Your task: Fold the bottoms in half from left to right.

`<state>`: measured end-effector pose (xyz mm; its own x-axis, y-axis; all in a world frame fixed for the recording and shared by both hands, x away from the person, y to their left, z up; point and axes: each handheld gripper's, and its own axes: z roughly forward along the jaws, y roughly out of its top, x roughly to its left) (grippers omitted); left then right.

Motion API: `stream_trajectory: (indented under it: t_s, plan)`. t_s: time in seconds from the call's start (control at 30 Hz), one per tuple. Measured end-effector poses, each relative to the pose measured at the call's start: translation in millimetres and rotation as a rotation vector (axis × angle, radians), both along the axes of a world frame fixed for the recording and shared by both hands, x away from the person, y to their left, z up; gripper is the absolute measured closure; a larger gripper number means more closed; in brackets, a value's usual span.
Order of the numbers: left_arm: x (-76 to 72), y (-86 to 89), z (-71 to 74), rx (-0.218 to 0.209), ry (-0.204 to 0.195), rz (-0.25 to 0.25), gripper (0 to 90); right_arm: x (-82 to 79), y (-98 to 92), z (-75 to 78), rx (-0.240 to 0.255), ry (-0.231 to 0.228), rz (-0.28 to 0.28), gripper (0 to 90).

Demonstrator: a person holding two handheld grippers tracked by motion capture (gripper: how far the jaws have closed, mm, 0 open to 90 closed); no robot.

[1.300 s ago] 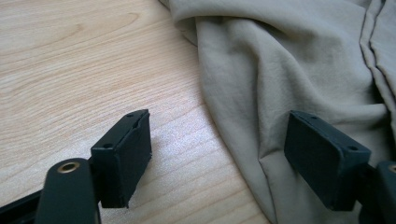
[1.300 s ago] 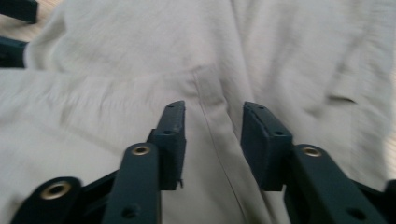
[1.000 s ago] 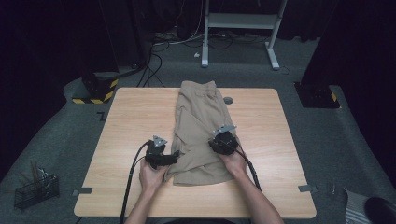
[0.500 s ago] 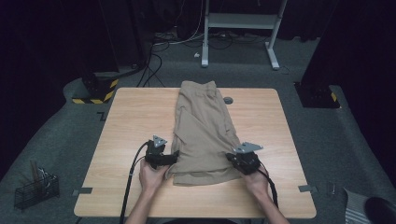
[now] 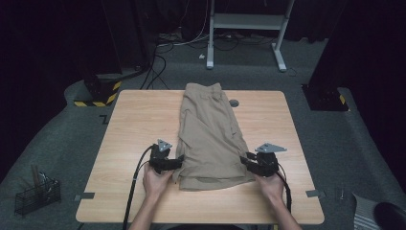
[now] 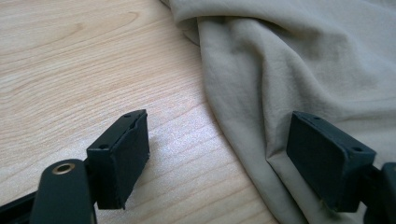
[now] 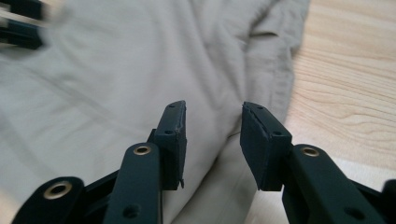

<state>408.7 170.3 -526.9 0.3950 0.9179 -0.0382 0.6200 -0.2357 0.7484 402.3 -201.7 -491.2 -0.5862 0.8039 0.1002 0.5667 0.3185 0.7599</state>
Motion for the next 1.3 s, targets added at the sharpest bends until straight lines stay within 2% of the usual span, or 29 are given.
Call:
stream_trajectory:
  t_s: [0.07,0.1,0.17,0.2,0.27,0.37,0.47,0.53,0.57,0.6,0.67,0.77,0.9,0.93,1.0,1.07,1.17,1.23,1.3]
  plan:
    - [-0.3,-0.5,-0.1,0.002,-0.001,-0.001,21.3,12.3,7.1,-6.2,-0.047,0.036,-0.009,62.2]
    - [-0.4,-0.6,-0.1,0.005,-0.001,-0.001,21.2,18.0,11.3,-11.2,-0.066,0.058,-0.003,70.2]
    - [-0.5,-0.8,-0.1,0.003,0.000,0.000,21.3,23.9,16.4,-17.0,-0.098,0.074,0.026,86.1]
    - [-0.5,-0.8,-0.1,0.003,0.000,0.000,21.2,24.5,17.5,-17.7,-0.104,0.073,0.033,88.8]
    - [-0.5,-0.9,-0.1,0.003,0.000,0.000,21.2,23.6,17.6,-11.7,-0.116,0.032,0.026,89.7]
    - [-0.4,-1.0,-0.2,0.003,0.001,-0.006,20.4,20.3,10.3,11.6,-0.089,-0.077,-0.007,89.8]
    - [-0.4,-1.1,-0.2,0.001,0.002,-0.008,19.6,22.4,6.7,23.6,-0.082,-0.127,-0.029,89.4]
    - [-0.5,-0.8,-0.2,-0.001,0.002,-0.007,19.7,29.6,7.8,16.2,-0.129,-0.109,-0.037,89.1]
    - [-0.5,-0.4,-0.1,-0.002,0.003,-0.008,19.7,34.4,8.0,9.0,-0.148,-0.073,-0.046,88.9]
    - [-0.5,0.1,0.0,-0.006,0.003,-0.012,19.7,38.2,7.3,2.1,-0.157,-0.043,-0.052,88.6]
    - [-2.7,2.0,0.3,-0.009,0.002,-0.017,21.4,41.3,5.3,-7.2,-0.139,-0.009,-0.064,87.9]
    - [-15.5,3.3,6.8,-0.031,-0.002,-0.036,24.1,40.3,5.3,-10.8,-0.133,-0.007,-0.064,87.9]
    - [-42.0,3.4,25.2,-0.087,-0.051,-0.097,22.9,42.3,5.1,-8.7,-0.120,-0.006,-0.068,87.2]
    - [-48.7,3.3,27.6,-0.109,-0.042,-0.117,21.9,41.8,5.5,-7.9,-0.120,-0.008,-0.068,86.5]
    - [-57.2,2.4,27.5,-0.125,-0.023,-0.137,19.4,40.8,5.7,-7.3,-0.117,-0.016,-0.062,84.9]
    - [-65.9,-1.5,25.0,-0.121,-0.005,-0.153,17.3,40.4,5.2,-7.9,-0.113,-0.011,-0.060,80.8]
    - [-76.3,-13.4,21.7,-0.102,-0.009,-0.186,16.3,40.4,5.2,-11.1,-0.099,0.012,-0.054,72.5]
    - [-79.0,-23.4,18.8,-0.085,0.001,-0.188,15.1,38.3,5.8,-12.4,-0.091,0.025,-0.048,68.3]
    - [-77.5,-32.3,14.8,-0.051,0.010,-0.195,15.2,35.7,5.1,-12.5,-0.079,0.039,-0.041,65.0]
